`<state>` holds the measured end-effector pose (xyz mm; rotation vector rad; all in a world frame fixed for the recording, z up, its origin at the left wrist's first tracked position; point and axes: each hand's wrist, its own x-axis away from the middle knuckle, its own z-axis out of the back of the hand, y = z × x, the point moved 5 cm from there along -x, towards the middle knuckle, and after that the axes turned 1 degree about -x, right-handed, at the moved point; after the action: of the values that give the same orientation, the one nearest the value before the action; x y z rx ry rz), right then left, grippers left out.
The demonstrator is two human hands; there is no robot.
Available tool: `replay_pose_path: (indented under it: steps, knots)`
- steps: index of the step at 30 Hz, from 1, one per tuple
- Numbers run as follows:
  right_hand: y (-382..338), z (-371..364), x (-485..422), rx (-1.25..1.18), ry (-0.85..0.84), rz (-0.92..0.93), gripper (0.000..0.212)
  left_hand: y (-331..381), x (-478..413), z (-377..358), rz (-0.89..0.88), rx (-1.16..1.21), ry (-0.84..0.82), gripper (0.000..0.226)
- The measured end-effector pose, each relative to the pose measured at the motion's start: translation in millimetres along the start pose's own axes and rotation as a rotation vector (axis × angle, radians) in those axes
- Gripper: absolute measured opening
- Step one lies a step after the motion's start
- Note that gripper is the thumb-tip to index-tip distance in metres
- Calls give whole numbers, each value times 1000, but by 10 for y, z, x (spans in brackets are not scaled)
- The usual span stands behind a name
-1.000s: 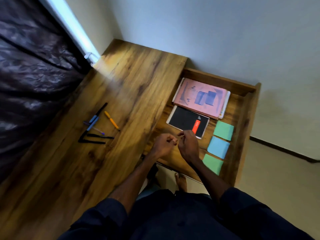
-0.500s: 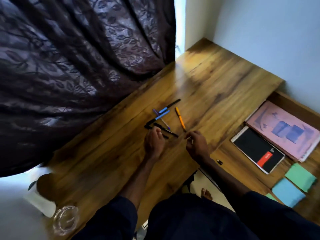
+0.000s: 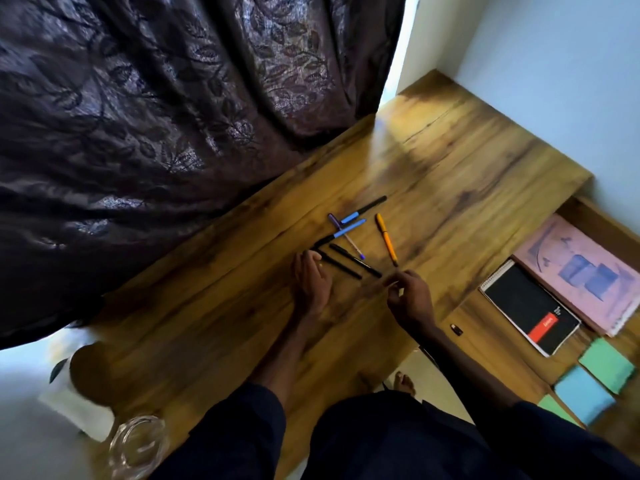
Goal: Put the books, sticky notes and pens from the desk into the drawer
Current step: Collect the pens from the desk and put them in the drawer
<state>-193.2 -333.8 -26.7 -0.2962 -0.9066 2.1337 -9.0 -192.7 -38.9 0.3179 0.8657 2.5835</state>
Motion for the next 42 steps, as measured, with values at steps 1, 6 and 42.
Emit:
replay_pose_path:
  steps: [1, 6, 42]
  knots:
    - [32, -10, 28, 3, -1, -16, 26, 2, 25, -16, -12, -7, -15, 19]
    - [130, 10, 133, 4, -22, -46, 27, 80, 99, -89, -72, -13, -16, 21]
    - [2348, 288, 575, 7, -161, -493, 15, 1778, 1117, -1290, -459, -101, -492, 17]
